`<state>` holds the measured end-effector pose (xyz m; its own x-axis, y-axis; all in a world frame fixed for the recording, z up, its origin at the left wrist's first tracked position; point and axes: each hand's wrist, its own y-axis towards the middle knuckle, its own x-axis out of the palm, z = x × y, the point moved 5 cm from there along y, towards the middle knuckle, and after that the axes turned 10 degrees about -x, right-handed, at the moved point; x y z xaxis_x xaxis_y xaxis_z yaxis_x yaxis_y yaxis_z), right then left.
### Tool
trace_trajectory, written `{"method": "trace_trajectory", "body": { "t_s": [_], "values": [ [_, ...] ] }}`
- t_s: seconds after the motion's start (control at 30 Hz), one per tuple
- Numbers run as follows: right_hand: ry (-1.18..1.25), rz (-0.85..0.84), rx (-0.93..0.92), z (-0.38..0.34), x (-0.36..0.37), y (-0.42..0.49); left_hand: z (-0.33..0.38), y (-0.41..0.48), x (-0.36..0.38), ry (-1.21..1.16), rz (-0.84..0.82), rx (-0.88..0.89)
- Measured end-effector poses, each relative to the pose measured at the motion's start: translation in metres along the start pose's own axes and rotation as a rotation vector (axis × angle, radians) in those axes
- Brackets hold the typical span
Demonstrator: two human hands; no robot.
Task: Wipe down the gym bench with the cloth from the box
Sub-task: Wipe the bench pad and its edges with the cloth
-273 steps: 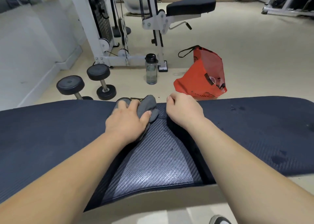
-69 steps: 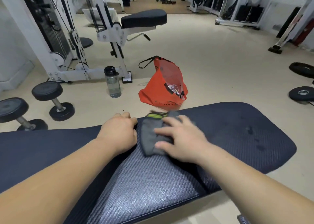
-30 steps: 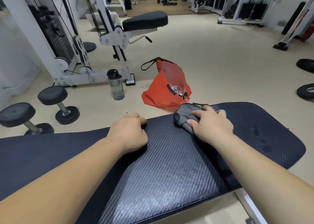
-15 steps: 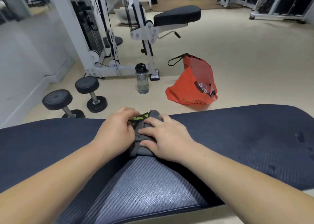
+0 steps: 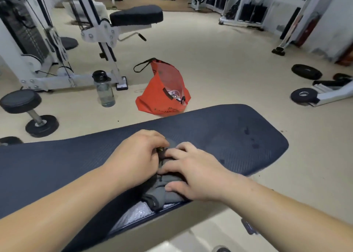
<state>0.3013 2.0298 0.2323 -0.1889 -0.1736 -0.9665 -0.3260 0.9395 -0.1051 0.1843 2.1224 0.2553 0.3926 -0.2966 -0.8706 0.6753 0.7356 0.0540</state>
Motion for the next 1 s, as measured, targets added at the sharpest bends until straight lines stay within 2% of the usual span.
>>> {"method": "trace_trajectory", "body": {
  "t_s": [0.07,0.2,0.27,0.33,0.43,0.47,0.5,0.63,0.7,0.73,0.8,0.87,1.0],
  "values": [
    [0.035,0.030,0.089,0.024,-0.002,-0.032,0.020,0.004,0.015,0.009,-0.025,0.038],
    [0.050,0.146,0.465,0.090,-0.009,-0.078,0.046,0.018,0.039,0.020,-0.060,0.042],
    [0.012,0.164,0.588,0.103,-0.007,-0.083,0.055,0.025,0.046,0.016,-0.064,0.032],
    [-0.005,0.145,0.525,0.094,-0.005,-0.077,0.060,0.031,0.047,0.008,-0.061,0.026],
    [0.112,0.106,0.196,0.068,-0.001,-0.068,0.065,0.039,0.045,-0.012,-0.028,0.026],
    [0.158,0.099,0.142,0.070,-0.002,-0.068,0.066,0.040,0.045,-0.016,-0.014,0.026],
    [0.172,0.115,0.159,0.078,-0.005,-0.068,0.067,0.040,0.045,-0.019,-0.002,0.031],
    [0.079,0.162,0.511,0.109,-0.014,-0.071,0.081,0.037,0.050,-0.008,-0.001,0.078],
    [0.096,0.157,0.405,0.103,-0.011,-0.062,0.093,0.032,0.055,0.002,-0.056,0.104],
    [0.198,0.181,0.278,0.099,-0.011,-0.059,0.100,0.031,0.057,0.015,-0.089,0.115],
    [0.587,0.216,0.105,0.096,-0.014,-0.064,0.108,0.028,0.060,0.028,-0.141,0.066],
    [0.968,0.269,0.151,0.107,-0.021,-0.077,0.118,0.025,0.060,-0.012,-0.159,0.026],
    [1.196,0.543,0.263,0.127,-0.034,-0.096,0.146,0.022,0.082,0.031,-0.219,0.074]
  ]
}}
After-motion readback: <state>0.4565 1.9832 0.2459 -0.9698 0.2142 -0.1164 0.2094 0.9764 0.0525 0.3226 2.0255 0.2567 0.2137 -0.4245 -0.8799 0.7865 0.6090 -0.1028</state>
